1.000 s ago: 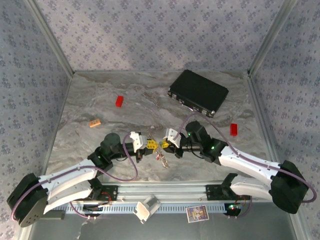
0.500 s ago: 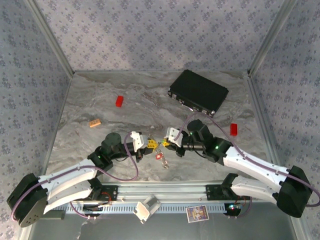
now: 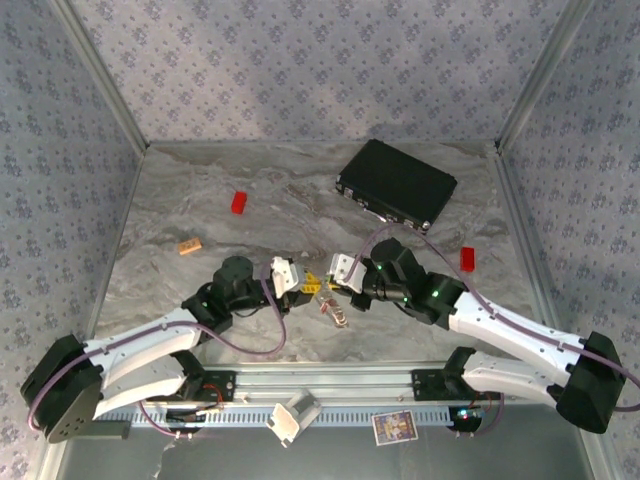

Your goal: Put the keys on the keyring

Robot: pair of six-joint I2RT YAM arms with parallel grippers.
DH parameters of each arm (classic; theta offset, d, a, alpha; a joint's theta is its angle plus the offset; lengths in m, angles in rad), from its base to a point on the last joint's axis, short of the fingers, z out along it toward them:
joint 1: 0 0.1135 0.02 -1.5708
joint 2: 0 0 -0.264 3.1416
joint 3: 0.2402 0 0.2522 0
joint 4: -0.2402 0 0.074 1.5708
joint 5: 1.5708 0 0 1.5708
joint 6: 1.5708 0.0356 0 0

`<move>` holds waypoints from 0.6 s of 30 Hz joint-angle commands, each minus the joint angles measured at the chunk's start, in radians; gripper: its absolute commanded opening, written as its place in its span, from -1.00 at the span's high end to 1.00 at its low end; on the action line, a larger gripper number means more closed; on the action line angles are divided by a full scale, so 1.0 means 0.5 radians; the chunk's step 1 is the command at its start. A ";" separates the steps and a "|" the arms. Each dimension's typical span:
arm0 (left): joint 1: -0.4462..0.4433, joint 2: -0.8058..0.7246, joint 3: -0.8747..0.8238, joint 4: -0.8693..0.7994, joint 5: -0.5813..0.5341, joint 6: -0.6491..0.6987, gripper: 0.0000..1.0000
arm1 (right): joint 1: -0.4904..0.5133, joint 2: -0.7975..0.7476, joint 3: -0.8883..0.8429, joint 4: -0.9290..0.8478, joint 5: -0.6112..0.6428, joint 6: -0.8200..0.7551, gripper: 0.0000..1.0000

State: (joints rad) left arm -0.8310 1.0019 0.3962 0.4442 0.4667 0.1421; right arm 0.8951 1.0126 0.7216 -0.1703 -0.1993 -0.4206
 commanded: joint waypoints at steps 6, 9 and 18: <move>0.010 -0.036 -0.009 0.140 -0.075 -0.044 -0.06 | 0.013 0.060 0.113 -0.015 0.166 -0.029 1.00; 0.010 -0.112 -0.039 0.187 -0.210 -0.078 -0.56 | 0.003 0.106 0.120 -0.007 0.242 -0.005 1.00; 0.033 -0.477 0.082 -0.006 -1.459 -0.392 -0.99 | 0.033 0.385 0.229 0.201 0.096 0.164 1.00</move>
State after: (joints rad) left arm -0.8295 0.8085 0.3874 0.4873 0.0559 0.0360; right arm 0.8909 1.1702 0.7776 -0.1650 -0.1043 -0.3897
